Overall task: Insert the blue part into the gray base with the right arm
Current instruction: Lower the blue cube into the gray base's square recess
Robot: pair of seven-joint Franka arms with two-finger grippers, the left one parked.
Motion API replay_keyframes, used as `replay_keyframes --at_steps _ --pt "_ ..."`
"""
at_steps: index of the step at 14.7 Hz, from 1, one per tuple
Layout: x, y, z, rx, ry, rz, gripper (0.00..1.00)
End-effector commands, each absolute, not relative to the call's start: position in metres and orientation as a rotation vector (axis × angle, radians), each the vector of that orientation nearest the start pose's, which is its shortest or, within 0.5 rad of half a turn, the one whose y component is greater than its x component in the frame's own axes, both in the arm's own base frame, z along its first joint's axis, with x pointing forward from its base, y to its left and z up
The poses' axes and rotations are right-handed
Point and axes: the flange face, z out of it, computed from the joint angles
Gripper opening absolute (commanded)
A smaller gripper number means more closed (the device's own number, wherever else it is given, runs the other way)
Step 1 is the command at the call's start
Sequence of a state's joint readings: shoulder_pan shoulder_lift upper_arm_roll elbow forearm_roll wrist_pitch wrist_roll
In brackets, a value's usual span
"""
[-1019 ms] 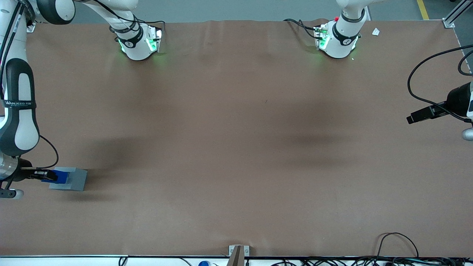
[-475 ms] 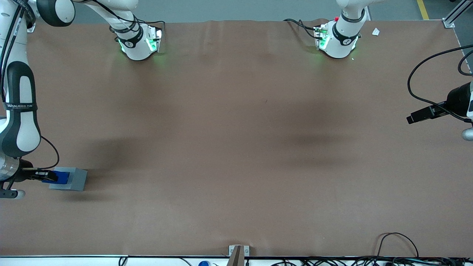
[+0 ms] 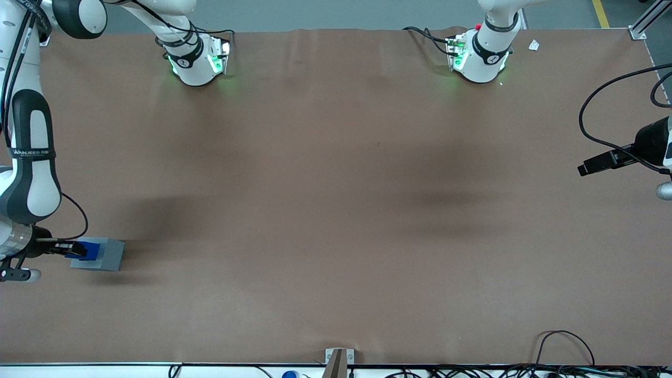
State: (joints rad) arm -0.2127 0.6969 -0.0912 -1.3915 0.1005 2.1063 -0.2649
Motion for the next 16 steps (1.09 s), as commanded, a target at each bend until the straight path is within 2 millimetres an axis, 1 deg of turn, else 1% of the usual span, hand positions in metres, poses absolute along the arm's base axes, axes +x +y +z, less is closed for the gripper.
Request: replay_keyframes --at_steps 1,2,3,4,6,7,8,9,11,14,16 --pt "0.7 -0.2018 0.2972 -3.079 0.118 -0.058 0.0" --pt "0.6999 -0.2018 0.2961 -3.079 0.121 -0.056 0.01" --pt "0.6999 -0.2018 0.295 -3.078 0.133 -0.053 0.07" --pt "0.6999 -0.2018 0.295 -3.077 0.134 -0.054 0.09" --pt "0.7001 -0.2019 0.293 -3.077 0.134 -0.054 0.29" --pt "0.7001 -0.2019 0.291 -3.077 0.134 -0.051 0.43" --pt "0.7006 -0.2021 0.2904 -3.078 0.135 -0.058 0.53" --pt "0.7009 -0.2023 0.2906 -3.079 0.133 -0.063 0.6" --pt "0.7011 -0.2023 0.2908 -3.08 0.135 -0.065 0.7" --pt "0.7008 -0.2032 0.2897 -3.08 0.137 -0.062 0.89" --pt "0.701 -0.201 0.2904 -3.077 0.134 -0.059 0.98"
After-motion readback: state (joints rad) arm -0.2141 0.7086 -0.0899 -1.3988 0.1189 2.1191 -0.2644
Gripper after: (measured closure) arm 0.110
